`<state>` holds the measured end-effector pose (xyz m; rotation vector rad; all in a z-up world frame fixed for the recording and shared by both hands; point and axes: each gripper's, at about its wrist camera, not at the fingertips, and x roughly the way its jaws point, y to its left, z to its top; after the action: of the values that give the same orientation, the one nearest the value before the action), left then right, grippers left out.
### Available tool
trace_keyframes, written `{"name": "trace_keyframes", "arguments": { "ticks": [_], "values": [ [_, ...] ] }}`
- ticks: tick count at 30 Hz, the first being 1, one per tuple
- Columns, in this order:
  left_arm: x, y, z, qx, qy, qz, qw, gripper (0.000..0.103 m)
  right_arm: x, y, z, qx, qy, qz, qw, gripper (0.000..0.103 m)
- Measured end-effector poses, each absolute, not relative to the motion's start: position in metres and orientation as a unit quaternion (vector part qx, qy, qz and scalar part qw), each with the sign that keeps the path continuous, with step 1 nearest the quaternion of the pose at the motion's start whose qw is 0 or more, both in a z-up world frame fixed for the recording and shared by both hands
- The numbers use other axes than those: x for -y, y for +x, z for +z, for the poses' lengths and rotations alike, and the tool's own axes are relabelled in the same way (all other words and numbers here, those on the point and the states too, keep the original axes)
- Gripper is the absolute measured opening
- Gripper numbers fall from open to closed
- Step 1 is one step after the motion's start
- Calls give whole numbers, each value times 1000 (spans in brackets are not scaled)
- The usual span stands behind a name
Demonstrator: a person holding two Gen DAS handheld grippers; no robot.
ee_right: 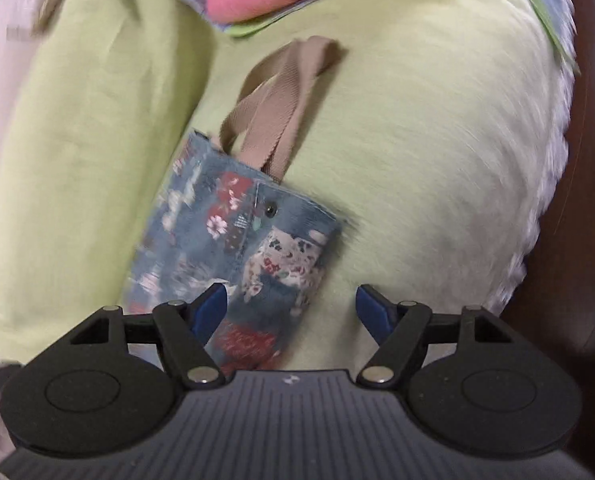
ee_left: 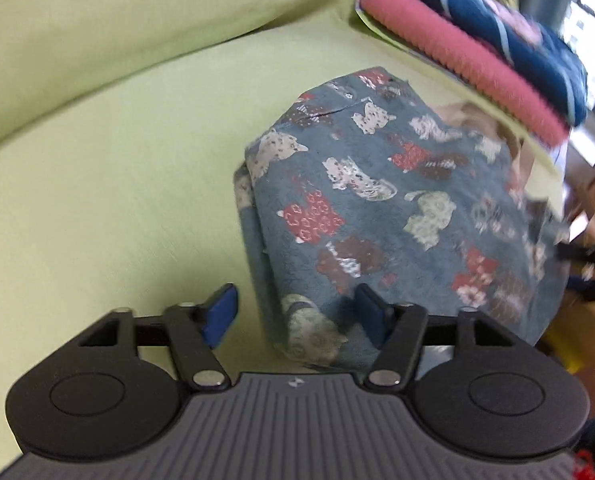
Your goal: Fold shopping bag
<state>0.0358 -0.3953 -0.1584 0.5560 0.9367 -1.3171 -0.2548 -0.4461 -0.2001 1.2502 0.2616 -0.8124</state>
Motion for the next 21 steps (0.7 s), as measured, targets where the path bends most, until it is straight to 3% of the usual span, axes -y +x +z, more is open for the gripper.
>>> {"name": "trace_keyframes", "arguments": {
  "ticks": [1, 2, 9, 12, 15, 17, 20, 21],
  "values": [
    [394, 35, -159, -417, 238, -579, 659, 50, 447, -251, -196, -128, 542, -375, 741, 26],
    [393, 32, -159, -414, 239, -577, 662, 49, 451, -246, -192, -147, 512, -372, 760, 17],
    [397, -26, -160, -416, 246, -627, 611, 38, 515, -245, -159, -163, 380, -431, 802, 16],
    [397, -69, -159, -387, 283, -661, 577, 39, 550, -258, -156, -182, 388, -456, 780, 17],
    [396, -67, -145, -358, 296, -673, 575, 45, 563, -271, -167, -190, 430, -444, 763, 26],
    [397, -41, -132, -360, 274, -666, 594, 48, 563, -277, -176, -170, 452, -433, 761, 47],
    [408, 6, -109, -364, 237, -644, 630, 53, 561, -281, -188, -124, 479, -418, 762, 66],
    [415, 23, -105, -368, 226, -640, 635, 54, 561, -279, -191, -116, 484, -414, 762, 67]
  ]
}}
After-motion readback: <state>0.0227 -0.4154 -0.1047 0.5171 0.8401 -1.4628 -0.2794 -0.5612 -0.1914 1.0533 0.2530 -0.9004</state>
